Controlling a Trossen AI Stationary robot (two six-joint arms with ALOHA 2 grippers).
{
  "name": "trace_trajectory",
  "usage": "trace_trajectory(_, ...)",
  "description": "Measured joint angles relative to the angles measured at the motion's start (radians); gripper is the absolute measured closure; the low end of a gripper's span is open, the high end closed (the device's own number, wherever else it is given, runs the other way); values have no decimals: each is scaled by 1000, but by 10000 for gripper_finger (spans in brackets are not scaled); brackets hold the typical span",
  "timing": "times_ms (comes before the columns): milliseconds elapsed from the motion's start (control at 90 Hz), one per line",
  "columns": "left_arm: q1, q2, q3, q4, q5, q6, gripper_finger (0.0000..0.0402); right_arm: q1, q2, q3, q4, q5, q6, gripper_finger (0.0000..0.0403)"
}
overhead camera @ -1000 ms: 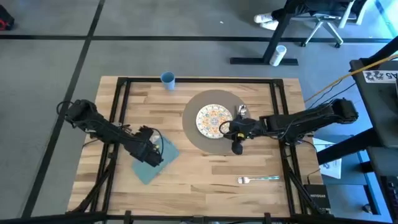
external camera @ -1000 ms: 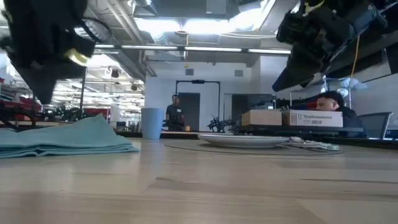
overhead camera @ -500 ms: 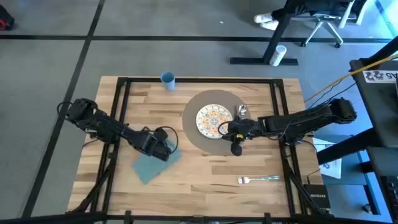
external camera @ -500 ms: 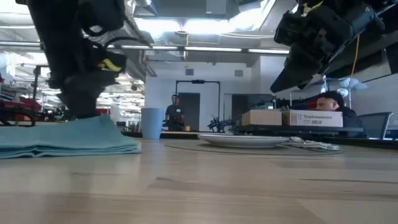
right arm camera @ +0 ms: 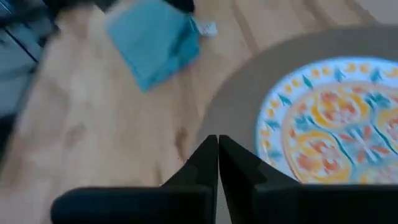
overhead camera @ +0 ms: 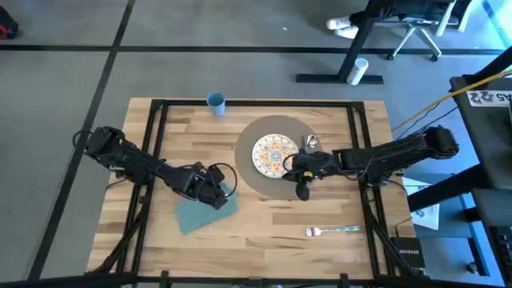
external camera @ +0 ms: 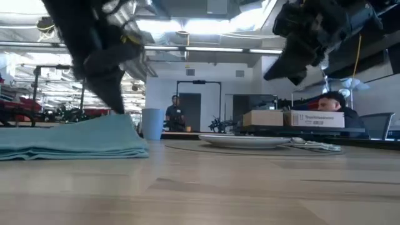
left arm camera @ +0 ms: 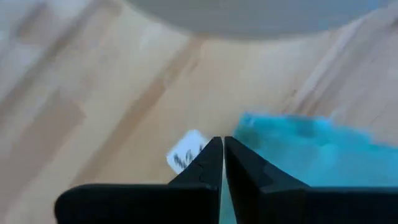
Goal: Set table place
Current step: Move the blue napkin to the top left of the table
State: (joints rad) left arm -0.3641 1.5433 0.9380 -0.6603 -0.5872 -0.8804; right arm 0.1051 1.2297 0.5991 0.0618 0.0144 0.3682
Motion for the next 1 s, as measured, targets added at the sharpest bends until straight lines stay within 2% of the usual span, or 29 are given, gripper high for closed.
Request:
trace_trajectory(167,-34,-63,36,-1,-59,46,402,0,45,0,154,15,20,391)
trace_trajectory(356,-105,-140,36,-11,-145,47,402,-1,200,10,391,-58,50,341)
trace_trajectory(611,-176,-184,36,-1,-198,43,402,-1,452,182,406,-60,73,288)
trace_trajectory(711,-194,-184,31,-24,-181,-6,402,-15,525,265,390,-74,74,284)
trace_trajectory(844,-227,-182,-10,-102,-85,-180,402,-38,599,360,340,-95,75,283)
trace_trajectory(1000,-269,-166,-119,-84,18,-378,402,-55,646,422,306,-116,71,283)
